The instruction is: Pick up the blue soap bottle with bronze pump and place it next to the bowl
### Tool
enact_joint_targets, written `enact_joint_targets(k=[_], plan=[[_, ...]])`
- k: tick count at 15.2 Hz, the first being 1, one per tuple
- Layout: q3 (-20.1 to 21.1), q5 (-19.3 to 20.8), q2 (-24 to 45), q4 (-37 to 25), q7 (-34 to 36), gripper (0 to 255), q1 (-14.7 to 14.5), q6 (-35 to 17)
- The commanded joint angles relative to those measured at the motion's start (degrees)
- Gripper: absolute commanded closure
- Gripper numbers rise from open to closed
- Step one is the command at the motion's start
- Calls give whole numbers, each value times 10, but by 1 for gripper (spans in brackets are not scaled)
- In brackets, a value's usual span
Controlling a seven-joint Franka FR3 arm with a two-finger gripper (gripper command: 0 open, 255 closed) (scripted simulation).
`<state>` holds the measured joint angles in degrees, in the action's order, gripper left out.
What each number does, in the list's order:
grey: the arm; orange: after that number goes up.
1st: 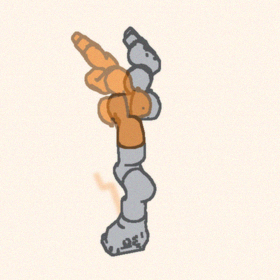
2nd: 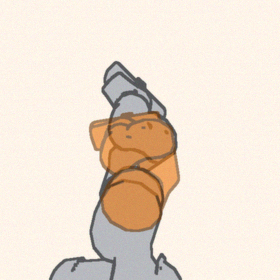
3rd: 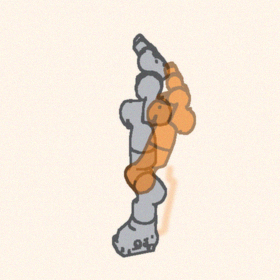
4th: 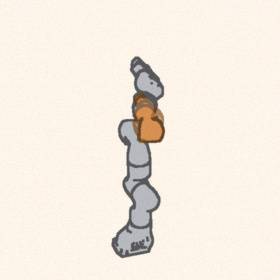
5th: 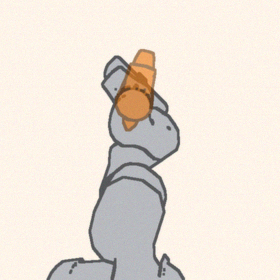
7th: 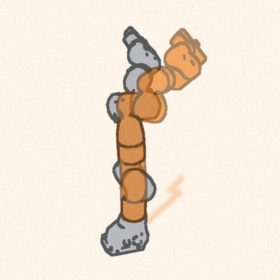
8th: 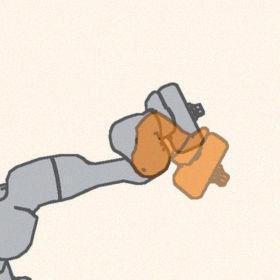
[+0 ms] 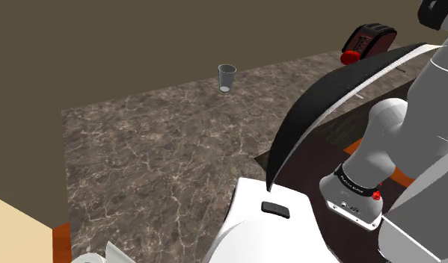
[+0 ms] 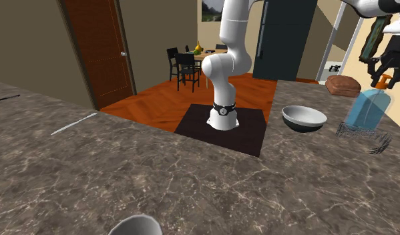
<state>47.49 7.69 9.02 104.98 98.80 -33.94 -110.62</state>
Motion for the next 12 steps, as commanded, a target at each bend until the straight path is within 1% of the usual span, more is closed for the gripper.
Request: enact_joint_targets(k=[1,8,12], plan=[[-1,4,4,13,2,255,0,-16],[-6,23,24,47,15,255,-5,-63],[-6,23,24,47,15,255,-5,-63]])
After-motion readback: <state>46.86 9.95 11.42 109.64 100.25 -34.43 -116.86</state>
